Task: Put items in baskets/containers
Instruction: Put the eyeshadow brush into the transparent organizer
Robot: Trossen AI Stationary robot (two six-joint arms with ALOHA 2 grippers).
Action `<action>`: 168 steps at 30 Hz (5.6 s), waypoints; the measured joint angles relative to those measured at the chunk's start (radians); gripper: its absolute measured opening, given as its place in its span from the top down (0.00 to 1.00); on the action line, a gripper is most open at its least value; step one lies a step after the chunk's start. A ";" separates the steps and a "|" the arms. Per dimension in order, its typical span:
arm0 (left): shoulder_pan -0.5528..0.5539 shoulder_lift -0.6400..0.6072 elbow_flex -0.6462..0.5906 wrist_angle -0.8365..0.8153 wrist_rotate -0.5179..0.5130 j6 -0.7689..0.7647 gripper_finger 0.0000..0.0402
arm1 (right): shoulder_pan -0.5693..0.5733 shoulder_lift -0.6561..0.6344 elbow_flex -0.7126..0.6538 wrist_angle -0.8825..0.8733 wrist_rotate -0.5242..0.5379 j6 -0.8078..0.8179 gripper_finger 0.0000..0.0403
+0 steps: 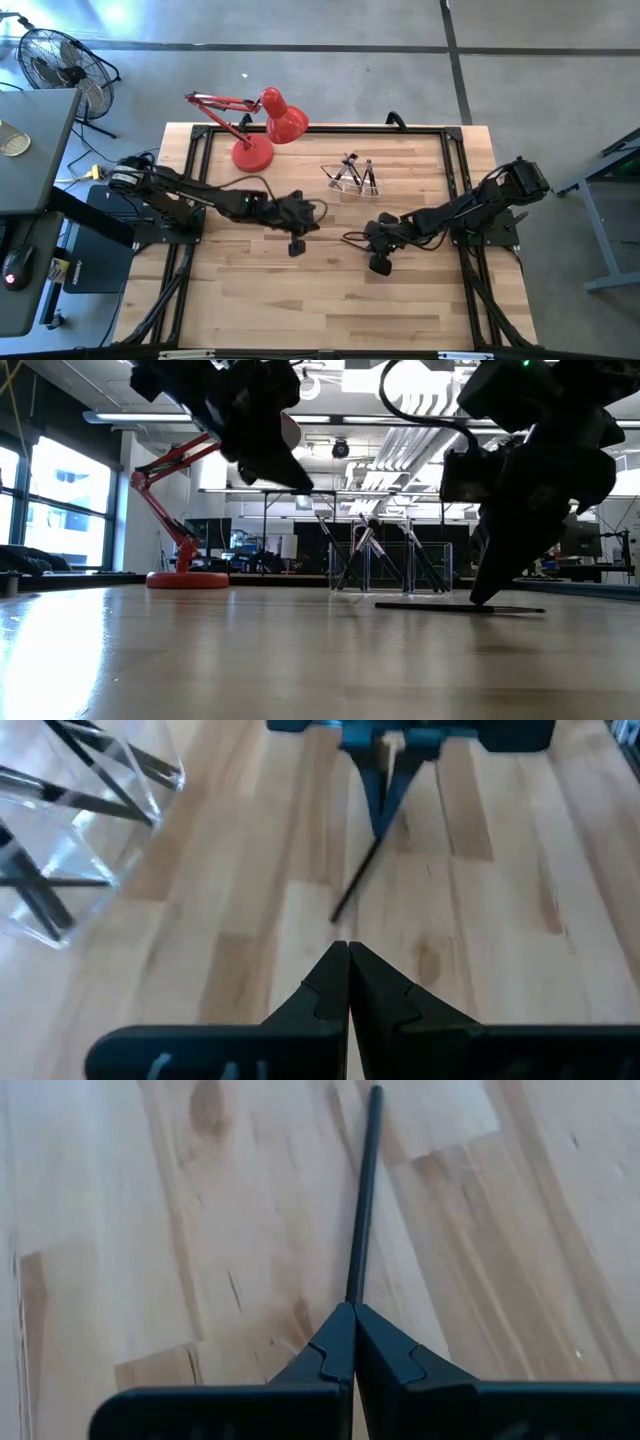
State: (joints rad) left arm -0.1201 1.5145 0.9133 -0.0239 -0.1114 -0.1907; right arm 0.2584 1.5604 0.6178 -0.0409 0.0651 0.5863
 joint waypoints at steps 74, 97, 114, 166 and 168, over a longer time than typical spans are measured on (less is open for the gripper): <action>-0.043 0.322 0.382 -0.023 -0.039 0.029 1.00 | 0.317 -0.013 -0.322 0.467 0.472 0.059 1.00; -0.043 0.321 0.382 -0.026 -0.041 0.029 1.00 | 0.318 -0.051 -0.322 0.442 0.360 0.062 1.00; -0.029 0.512 0.587 -0.220 0.098 0.072 1.00 | 0.317 -0.051 -0.322 0.423 0.349 0.036 1.00; 0.045 0.730 0.973 -0.603 0.053 0.299 0.66 | 0.318 -0.049 -0.323 0.422 0.326 0.015 1.00; 0.047 0.730 0.973 -0.604 0.068 0.300 0.66 | 0.318 -0.049 -0.323 0.422 0.326 0.016 1.00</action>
State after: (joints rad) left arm -0.0727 2.2448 1.8866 -0.6277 -0.0432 0.1089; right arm 0.5762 1.5112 0.2943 0.3814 0.3908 0.6024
